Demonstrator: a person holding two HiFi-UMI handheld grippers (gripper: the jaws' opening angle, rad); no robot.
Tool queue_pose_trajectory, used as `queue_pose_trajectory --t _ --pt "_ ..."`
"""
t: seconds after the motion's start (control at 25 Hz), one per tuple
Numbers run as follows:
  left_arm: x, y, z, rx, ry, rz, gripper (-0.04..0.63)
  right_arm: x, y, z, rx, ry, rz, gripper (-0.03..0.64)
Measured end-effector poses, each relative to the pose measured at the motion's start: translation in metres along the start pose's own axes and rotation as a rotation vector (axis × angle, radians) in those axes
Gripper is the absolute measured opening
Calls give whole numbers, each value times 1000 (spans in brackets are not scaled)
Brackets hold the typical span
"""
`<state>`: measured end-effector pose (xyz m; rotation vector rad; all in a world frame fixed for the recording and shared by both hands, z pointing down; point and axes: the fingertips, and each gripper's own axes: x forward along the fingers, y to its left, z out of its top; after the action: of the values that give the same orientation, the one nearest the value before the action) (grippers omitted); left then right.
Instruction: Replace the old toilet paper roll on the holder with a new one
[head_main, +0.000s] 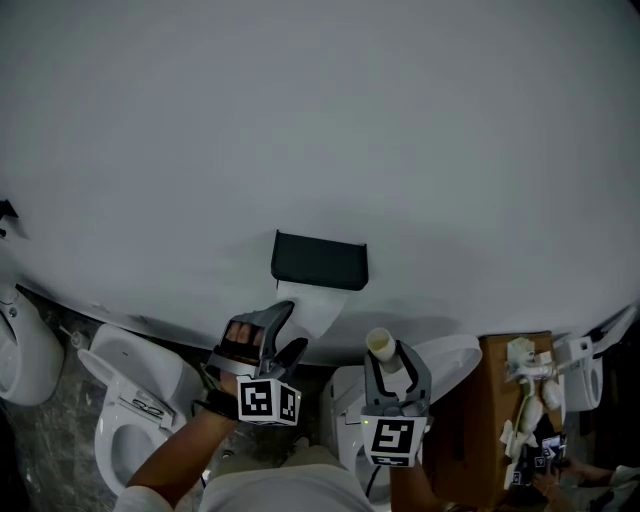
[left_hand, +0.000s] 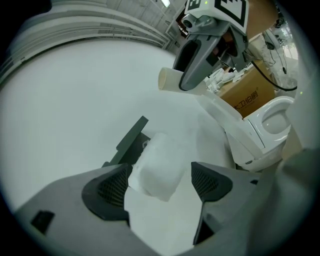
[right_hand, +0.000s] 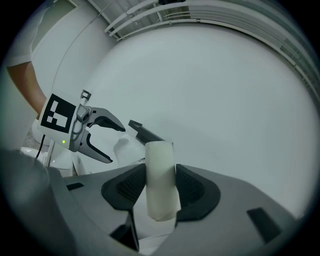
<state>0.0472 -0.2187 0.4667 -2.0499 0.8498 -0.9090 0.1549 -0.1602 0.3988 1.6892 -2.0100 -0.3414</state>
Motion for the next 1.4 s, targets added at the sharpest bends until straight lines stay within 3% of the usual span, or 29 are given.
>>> queue_pose_trajectory --t 0.08,0.28,0.72,1.0,1.08,1.2,1.4 --pt "-10 0 -11 -19 3 -8 379 -2 9 10 0 -2 1 187" --pt "-34 14 -34 -153 -4 3 377 -6 27 34 -9 -15 -4 187" --pt "-58 26 -76 -320 -24 11 352 1 49 53 -6 9 -6 187" --pt "-71 39 -76 -405 -78 39 166 6 46 59 -1 9 -7 187" --pt "-76 43 -78 -441 -89 52 74 7 43 60 2 0 -6 187" --pt "-85 49 -77 -474 -103 70 26 6 38 57 5 3 -7 187" --pt "-100 65 -73 -520 -122 101 8 6 30 57 17 -6 5 186"
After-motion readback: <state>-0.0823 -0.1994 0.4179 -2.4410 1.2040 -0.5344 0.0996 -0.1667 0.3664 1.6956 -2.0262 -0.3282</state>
